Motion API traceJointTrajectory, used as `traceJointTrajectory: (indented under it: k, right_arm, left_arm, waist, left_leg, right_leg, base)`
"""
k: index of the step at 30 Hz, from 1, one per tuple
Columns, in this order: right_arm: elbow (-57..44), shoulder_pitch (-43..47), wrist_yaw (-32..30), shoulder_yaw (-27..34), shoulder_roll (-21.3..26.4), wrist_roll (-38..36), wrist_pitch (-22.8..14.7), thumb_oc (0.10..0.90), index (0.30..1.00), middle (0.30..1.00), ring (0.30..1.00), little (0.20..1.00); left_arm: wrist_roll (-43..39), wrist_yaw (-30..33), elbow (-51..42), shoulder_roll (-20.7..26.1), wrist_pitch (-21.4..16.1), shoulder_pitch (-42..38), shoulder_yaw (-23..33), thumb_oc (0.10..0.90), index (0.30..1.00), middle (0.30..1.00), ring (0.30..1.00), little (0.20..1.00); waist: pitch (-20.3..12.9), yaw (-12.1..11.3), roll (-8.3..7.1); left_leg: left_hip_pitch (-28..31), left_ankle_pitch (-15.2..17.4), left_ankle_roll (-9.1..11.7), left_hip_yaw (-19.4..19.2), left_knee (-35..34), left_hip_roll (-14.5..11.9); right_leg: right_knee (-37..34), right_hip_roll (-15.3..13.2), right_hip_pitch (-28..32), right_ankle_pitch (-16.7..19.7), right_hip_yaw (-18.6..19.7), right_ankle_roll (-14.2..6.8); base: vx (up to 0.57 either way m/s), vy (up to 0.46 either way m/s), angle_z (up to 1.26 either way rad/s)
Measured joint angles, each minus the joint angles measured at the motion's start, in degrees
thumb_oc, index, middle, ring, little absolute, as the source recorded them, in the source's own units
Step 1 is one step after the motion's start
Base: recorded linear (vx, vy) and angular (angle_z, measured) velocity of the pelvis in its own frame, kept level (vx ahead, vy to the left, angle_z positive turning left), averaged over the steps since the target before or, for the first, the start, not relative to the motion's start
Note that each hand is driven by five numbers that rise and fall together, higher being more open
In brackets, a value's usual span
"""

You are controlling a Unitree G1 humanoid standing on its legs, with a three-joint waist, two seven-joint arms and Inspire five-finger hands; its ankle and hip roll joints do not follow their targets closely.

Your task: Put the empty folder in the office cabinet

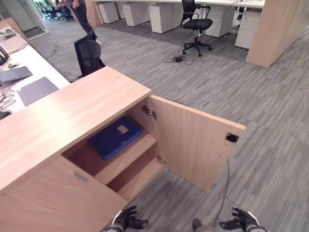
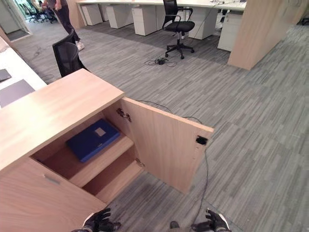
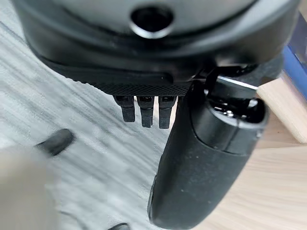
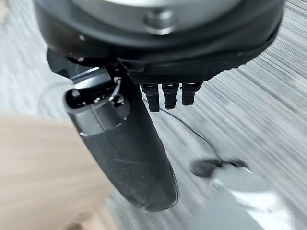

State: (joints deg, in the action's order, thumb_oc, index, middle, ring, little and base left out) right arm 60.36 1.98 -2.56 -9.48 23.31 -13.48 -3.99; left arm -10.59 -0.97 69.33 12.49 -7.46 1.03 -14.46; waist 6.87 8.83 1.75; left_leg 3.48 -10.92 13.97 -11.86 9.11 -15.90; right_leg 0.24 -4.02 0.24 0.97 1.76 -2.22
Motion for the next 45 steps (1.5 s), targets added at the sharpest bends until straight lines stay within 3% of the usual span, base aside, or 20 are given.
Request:
traceJointTrajectory:
  k: [3,4,5,8,12,15,21,33,41,45]
  right_arm:
    - [0.0,2.5,-1.5,1.5,2.3,-1.6,0.1,0.800,0.900,0.900,0.900,0.900]
    - [-0.3,3.5,-1.7,1.4,4.6,-2.5,0.6,0.800,0.900,0.900,0.900,0.900]
    - [-0.6,5.6,-1.6,1.4,6.3,-2.6,0.6,0.800,0.900,0.900,0.900,0.900]
    - [-4.7,6.9,-1.5,1.4,8.6,-2.6,0.6,0.800,0.900,0.900,0.900,0.900]
    - [-10.4,9.1,-1.8,1.1,9.2,-2.6,0.1,0.800,0.900,0.900,0.900,0.900]
    - [-10.6,13.7,-1.9,0.1,9.2,-2.6,0.4,0.800,0.900,0.900,0.900,0.900]
    - [-13.2,18.7,-3.7,-3.3,8.8,-4.6,0.9,0.800,0.900,0.900,0.900,0.900]
    - [-15.6,18.0,-4.0,-8.1,7.7,-4.6,2.0,0.800,0.900,0.900,0.900,0.900]
    - [-26.9,9.5,-2.4,-9.1,8.4,-4.5,2.3,0.800,0.900,0.900,0.900,0.900]
    - [-37.7,1.5,2.8,-11.4,10.5,-2.2,2.0,0.800,0.900,0.900,0.900,0.900]
  left_arm:
    - [1.0,-1.5,0.0,-0.8,0.0,-0.1,-1.2,0.800,0.900,0.900,0.900,0.900]
    - [1.9,-1.9,-0.8,-1.1,-0.4,-0.6,-2.0,0.800,0.900,0.900,0.900,0.900]
    - [2.0,-2.0,-0.8,-1.2,-1.3,-0.7,-2.1,0.800,0.900,0.900,0.900,0.900]
    - [3.7,-1.9,-0.6,-1.2,-1.1,0.6,-1.9,0.800,0.900,0.900,0.900,0.900]
    - [4.2,-1.8,-2.2,-0.1,-1.2,2.3,-1.1,0.800,0.900,0.900,0.900,0.900]
    - [4.2,-1.8,-2.3,-0.1,-1.2,2.7,-1.0,0.800,0.900,0.900,0.900,0.900]
    - [4.2,-1.8,-3.2,-0.4,-0.5,2.6,-1.1,0.800,0.900,0.900,0.900,0.900]
    - [5.3,-0.5,-3.1,-0.5,0.0,2.7,0.6,0.800,0.900,0.900,0.900,0.900]
    - [6.3,0.6,-2.7,-0.2,0.4,3.0,1.3,0.800,0.900,0.900,0.900,0.900]
    - [6.5,0.7,-2.6,-0.1,1.1,3.3,2.0,0.800,0.900,0.900,0.900,0.900]
  waist:
    - [0.3,-0.8,0.32]
    - [0.4,-2.7,-0.06]
    - [0.5,-3.4,0.42]
    - [0.6,-4.0,3.41]
    - [-0.1,-4.4,1.56]
    - [-0.1,-4.5,1.41]
    - [-0.2,-7.5,1.50]
    - [-0.7,-7.3,0.95]
    - [-3.1,-7.2,-0.18]
    - [-4.4,-7.1,-0.83]
  left_leg:
    - [-1.4,2.8,-0.5,3.4,0.8,1.6]
    - [-0.9,9.0,-2.3,6.8,-4.2,7.4]
    - [-0.5,9.6,-3.5,7.3,-10.0,10.3]
    - [0.4,11.6,-8.9,8.1,-11.0,9.6]
    - [1.9,9.7,-10.4,6.4,-13.3,10.6]
    - [3.3,8.6,-11.2,6.2,-13.9,11.0]
    - [4.6,8.8,-11.0,6.5,-13.7,11.0]
    - [3.2,8.4,-10.1,7.8,-14.0,10.2]
    - [2.3,8.2,-10.0,9.1,-14.0,9.7]
    - [1.3,7.7,-9.9,9.4,-14.0,9.4]
  right_leg:
    - [-1.7,0.3,0.9,1.4,0.8,1.7]
    - [-2.6,-1.1,0.8,1.6,2.3,2.0]
    - [-3.5,-1.1,0.6,2.0,2.6,1.8]
    - [-4.8,1.8,2.0,3.0,2.9,0.7]
    - [-5.3,0.4,2.3,3.6,2.9,-1.3]
    - [-5.5,0.1,3.2,3.9,2.7,-2.5]
    - [-5.5,-0.2,4.8,5.9,1.9,-3.1]
    - [-5.7,0.4,4.2,4.4,-0.8,-2.5]
    - [-5.7,1.0,3.8,4.5,-1.1,-2.1]
    - [-5.7,1.3,3.0,4.5,-1.6,-2.0]
  base:
    - [0.14,-0.029,-0.15]
    - [0.06,0.016,-0.23]
    - [0.07,0.015,-0.27]
    - [0.07,0.041,-0.33]
    - [0.03,0.053,-0.11]
    - [0.01,0.051,0.00]
    - [-0.01,0.051,0.07]
    - [-0.01,0.027,0.02]
    - [-0.01,-0.005,0.05]
    - [-0.01,-0.051,0.04]
